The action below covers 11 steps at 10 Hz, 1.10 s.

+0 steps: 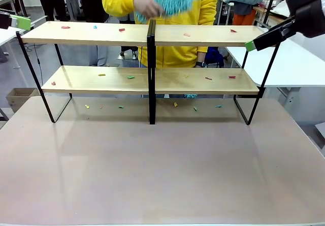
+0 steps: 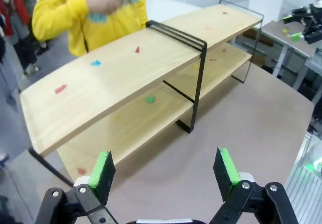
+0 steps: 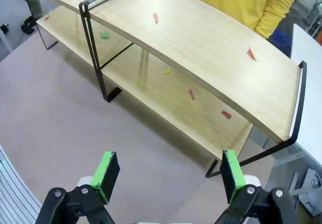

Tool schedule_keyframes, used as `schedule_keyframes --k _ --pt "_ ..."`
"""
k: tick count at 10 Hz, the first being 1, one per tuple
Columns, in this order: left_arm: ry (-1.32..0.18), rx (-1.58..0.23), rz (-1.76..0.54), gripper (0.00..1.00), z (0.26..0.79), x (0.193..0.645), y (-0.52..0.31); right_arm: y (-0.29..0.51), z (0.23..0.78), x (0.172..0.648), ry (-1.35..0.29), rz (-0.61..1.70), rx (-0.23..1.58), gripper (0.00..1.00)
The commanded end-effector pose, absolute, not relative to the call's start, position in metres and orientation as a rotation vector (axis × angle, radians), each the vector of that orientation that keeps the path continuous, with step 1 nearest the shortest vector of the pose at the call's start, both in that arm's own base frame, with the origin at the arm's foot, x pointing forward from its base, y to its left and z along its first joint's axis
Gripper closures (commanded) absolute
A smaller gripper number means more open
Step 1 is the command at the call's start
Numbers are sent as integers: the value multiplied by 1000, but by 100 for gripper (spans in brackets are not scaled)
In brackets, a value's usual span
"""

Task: Clean the shelves.
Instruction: Pick up the Duster when the human hands it over.

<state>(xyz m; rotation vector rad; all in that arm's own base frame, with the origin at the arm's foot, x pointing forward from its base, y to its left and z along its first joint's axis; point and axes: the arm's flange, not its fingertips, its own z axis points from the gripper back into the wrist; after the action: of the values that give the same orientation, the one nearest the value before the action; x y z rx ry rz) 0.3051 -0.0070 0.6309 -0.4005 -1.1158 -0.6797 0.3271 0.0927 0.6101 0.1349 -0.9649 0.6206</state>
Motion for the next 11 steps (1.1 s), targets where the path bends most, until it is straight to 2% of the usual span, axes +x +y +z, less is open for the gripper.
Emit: schedule_keyframes --k 1,3,4,11 --pt "-1099 -404 -632 0 636 302 -5 87 607 334 -957 658 164 0" --pt "-1040 -350 -570 0 638 306 -3 87 603 337 -944 658 171 0" --pt "-1105 -399 -631 0 631 304 0 87 603 339 -941 658 171 0" --pt "-1105 -399 -631 0 631 304 0 86 601 343 -936 621 212 0"
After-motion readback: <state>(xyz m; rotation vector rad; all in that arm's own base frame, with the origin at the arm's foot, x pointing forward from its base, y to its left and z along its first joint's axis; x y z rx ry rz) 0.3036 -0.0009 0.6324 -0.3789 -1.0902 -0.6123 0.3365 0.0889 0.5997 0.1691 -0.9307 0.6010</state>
